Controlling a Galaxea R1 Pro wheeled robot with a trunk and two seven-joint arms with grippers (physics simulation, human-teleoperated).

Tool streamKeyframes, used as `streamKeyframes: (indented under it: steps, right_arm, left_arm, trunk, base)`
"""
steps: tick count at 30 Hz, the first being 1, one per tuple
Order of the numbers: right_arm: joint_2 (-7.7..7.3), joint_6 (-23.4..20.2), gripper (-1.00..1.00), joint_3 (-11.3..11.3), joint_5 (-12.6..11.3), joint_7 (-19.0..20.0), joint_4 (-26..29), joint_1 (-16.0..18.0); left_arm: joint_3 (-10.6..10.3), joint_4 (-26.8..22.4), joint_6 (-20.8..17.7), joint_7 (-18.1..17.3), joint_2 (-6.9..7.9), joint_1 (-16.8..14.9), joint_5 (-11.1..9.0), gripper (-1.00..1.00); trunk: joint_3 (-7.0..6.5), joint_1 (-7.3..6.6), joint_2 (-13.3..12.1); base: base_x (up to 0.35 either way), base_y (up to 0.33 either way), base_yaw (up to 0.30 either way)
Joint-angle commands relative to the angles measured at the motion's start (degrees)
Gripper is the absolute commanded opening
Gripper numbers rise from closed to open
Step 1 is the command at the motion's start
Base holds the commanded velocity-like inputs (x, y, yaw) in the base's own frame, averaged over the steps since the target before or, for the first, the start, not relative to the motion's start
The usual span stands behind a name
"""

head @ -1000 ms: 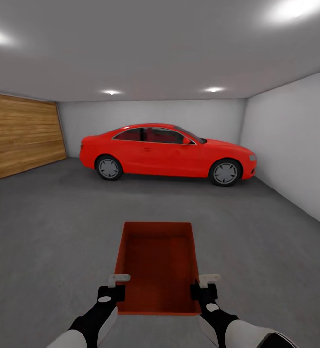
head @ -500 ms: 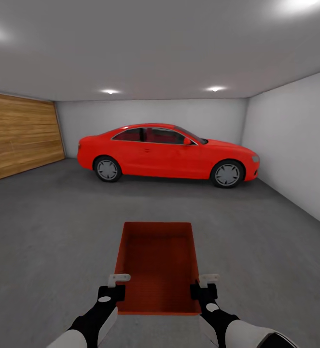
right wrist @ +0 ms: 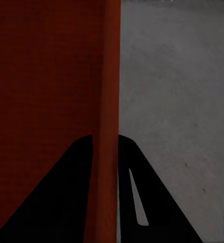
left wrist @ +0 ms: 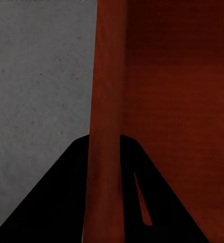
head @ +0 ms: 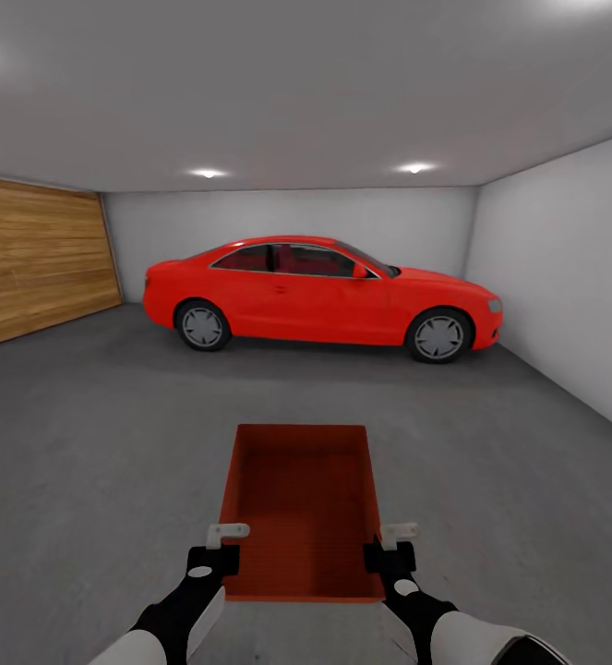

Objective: Move the two storage containers from the living room to the garage. In the garage, place one container on the floor and stack the other container on top of it (either order is fine).

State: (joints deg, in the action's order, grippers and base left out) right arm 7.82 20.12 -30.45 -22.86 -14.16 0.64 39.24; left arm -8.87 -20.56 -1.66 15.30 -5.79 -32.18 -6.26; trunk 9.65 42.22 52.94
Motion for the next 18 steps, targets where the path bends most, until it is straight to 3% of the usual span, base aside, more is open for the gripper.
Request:
streamKeyframes:
  steps: [1,18]
  right_arm:
    - [0.00,0.4,-1.00,3.2,-1.5,-0.3,-0.6,0.0]
    - [-0.09,0.4,-1.00,3.2,-1.7,-0.3,-0.6,0.0]
  left_arm:
    - [0.3,-0.4,-0.1,0.5,0.08,-0.1,0.2,-1.00]
    - [0.3,-0.4,-0.1,0.5,0.08,-0.1,0.2,-1.00]
  trunk:
    - [0.08,0.04,0.1]
    - [0.08,0.04,0.1]
  base:
    - [0.321,0.000,0.000]
    - [0.321,0.000,0.000]
